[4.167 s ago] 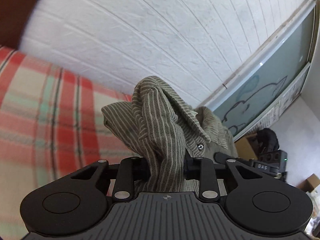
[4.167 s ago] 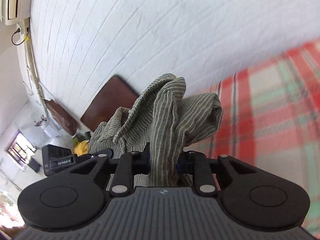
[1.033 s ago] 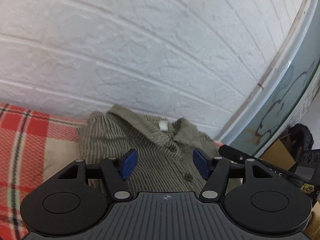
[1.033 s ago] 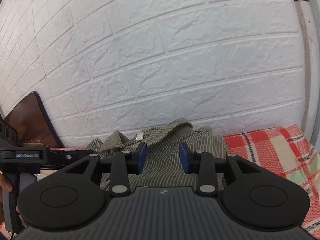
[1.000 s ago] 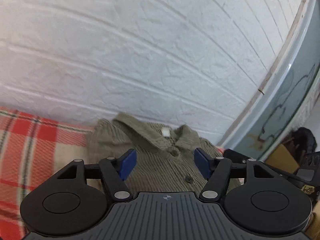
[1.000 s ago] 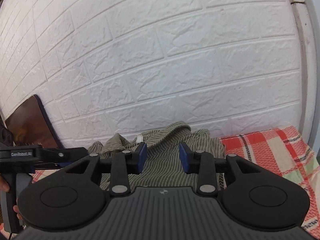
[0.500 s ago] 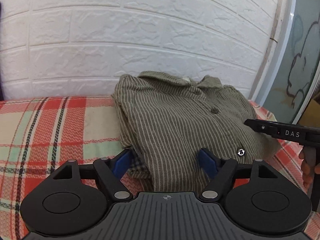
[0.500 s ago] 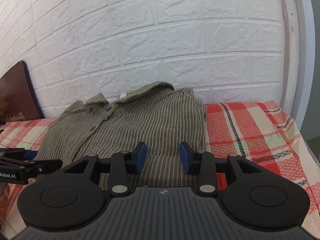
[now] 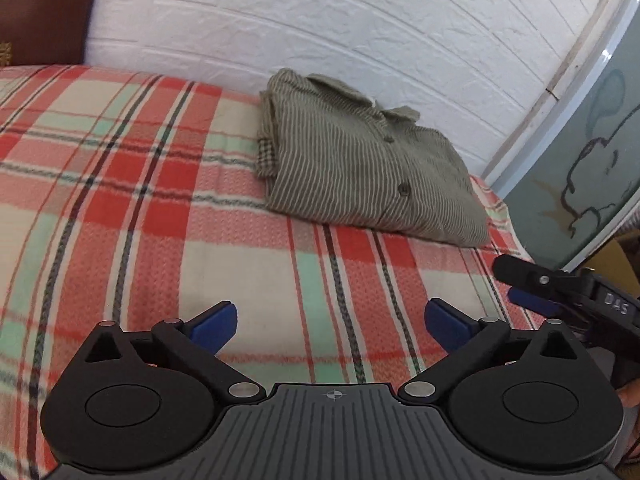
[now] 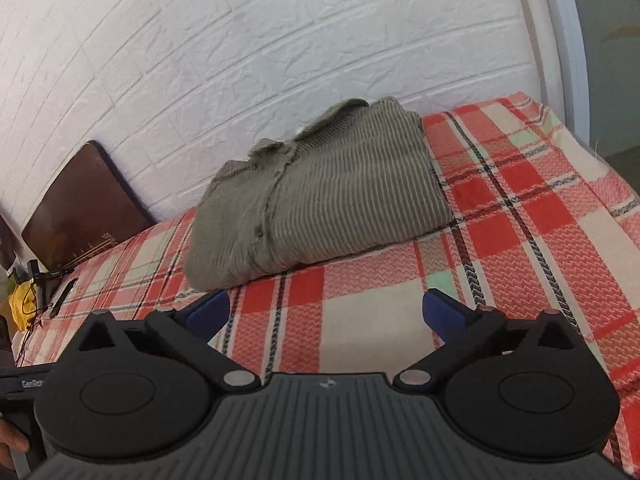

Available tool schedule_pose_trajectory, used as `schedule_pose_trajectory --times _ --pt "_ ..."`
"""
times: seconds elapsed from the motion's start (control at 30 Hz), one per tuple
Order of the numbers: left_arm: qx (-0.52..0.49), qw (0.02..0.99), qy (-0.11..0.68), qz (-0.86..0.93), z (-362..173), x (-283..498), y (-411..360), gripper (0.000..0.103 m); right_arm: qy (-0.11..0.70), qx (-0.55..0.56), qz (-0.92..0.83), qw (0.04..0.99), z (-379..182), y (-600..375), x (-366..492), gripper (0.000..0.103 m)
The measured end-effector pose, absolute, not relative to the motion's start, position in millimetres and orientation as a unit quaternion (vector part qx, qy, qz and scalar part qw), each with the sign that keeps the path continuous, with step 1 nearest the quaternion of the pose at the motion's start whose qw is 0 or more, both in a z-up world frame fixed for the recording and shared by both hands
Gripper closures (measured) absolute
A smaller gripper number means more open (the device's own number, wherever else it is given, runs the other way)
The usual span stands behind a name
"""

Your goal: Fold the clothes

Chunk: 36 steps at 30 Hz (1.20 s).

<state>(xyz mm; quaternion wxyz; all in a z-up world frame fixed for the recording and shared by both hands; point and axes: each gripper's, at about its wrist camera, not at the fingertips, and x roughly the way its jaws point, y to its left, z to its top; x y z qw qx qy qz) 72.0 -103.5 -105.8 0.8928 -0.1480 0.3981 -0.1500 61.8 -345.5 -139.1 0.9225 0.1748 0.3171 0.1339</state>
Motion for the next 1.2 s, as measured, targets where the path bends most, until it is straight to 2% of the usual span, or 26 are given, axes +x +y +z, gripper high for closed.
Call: schedule_pose_trajectory --times 0.17,0.3,0.5,0.8,1.2 --pt "-0.106 0.912 0.372 -0.134 -72.6 43.2 -113.0 0.000 0.288 0.108 0.149 0.940 -95.9 -329.7 23.4 0.001" --pt "-0.096 0.928 0.327 -0.148 -42.5 24.6 -119.7 0.000 0.270 0.066 0.144 0.950 -66.4 -322.4 -2.9 0.001" --pt "-0.097 0.937 0.301 -0.151 -14.6 7.0 -128.1 0.000 0.253 0.033 0.137 0.957 -36.5 -321.6 -28.9 0.001" --pt "-0.070 0.940 0.311 -0.121 -5.3 9.9 -144.1 0.000 0.276 -0.008 0.130 0.952 -34.0 -320.8 -29.3 0.001" --pt "-0.045 0.941 0.318 -0.109 -16.7 20.4 -157.0 0.000 0.297 -0.006 0.122 0.947 -42.4 -324.0 -17.7 0.001"
